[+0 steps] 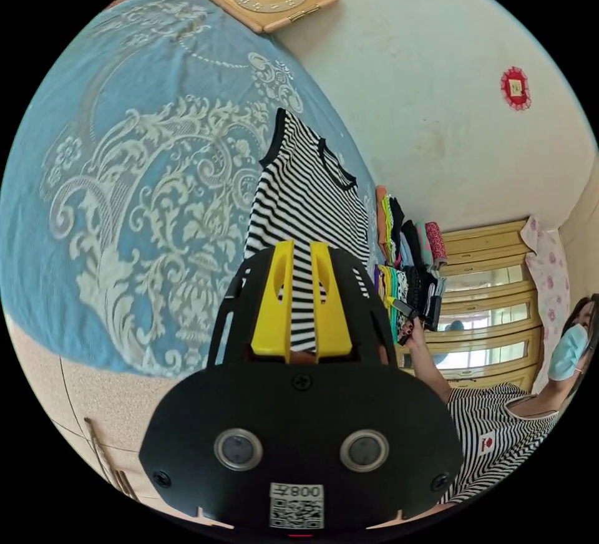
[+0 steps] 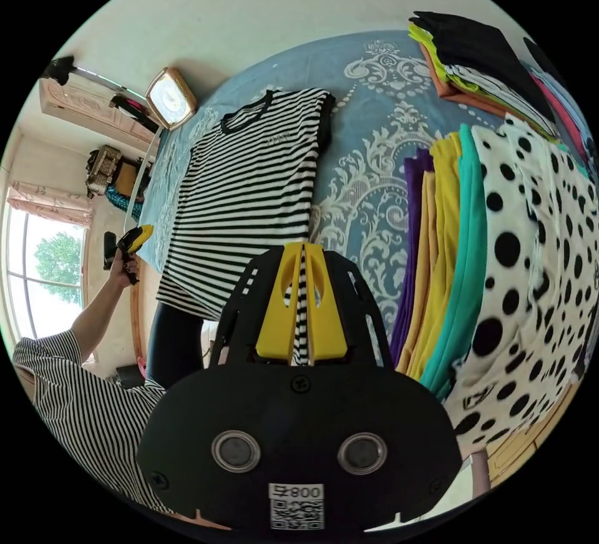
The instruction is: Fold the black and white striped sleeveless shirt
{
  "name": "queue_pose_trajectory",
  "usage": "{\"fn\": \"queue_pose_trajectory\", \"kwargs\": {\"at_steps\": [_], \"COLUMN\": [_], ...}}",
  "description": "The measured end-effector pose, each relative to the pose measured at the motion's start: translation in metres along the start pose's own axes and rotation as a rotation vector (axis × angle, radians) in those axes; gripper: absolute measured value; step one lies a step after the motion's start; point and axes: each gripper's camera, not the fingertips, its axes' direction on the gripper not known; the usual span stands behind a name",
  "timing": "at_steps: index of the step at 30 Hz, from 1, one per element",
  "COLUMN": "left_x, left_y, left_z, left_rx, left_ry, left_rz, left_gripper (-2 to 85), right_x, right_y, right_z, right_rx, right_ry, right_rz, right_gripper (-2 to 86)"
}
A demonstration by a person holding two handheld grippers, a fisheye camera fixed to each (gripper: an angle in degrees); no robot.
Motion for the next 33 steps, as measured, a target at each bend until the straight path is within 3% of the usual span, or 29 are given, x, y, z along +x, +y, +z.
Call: {"fn": "queue_pose_trajectory", "kwargs": {"at_steps": [6, 11, 15, 21, 27, 33], "left_x": [0.017, -0.004, -0.007, 0.005, 0.033, 0.009], "left_y": [-0.12, -0.182, -0.211, -0.227, -0.241, -0.258], "left_z": [0.074, 0.119, 0.163, 0.183, 0.187, 0.233], "left_rx": [0.0, 0.094, 0.073, 0.086, 0.143, 0.088], "left_ry": [-0.191, -0.163, -0.252, -0.214, -0.272, -0.331], "left_rz": [0.084, 0.021, 0.045, 0.114, 0.244, 0.131], "left_gripper": [7.5, 8.3, 6.4, 3.0, 2.6, 2.9], "right_x": [-0.013, -0.012, -0.013, -0.045, -0.13, -0.141], "right_y": [-0.136, -0.236, -0.274, -0.292, -0.296, -0.335], "right_z": [0.013, 0.032, 0.051, 0.058, 0.0, 0.044], "right_rx": [0.067, 0.1, 0.086, 0.057, 0.176, 0.01], "right_ry": [0.087, 0.069, 0.029, -0.005, 0.326, 0.454], "right_rz": [-0.053, -0.035, -0.002, -0.035, -0.232, -0.179], "right_gripper": [4.5, 5.8, 5.9, 3.3, 1.9, 1.6]}}
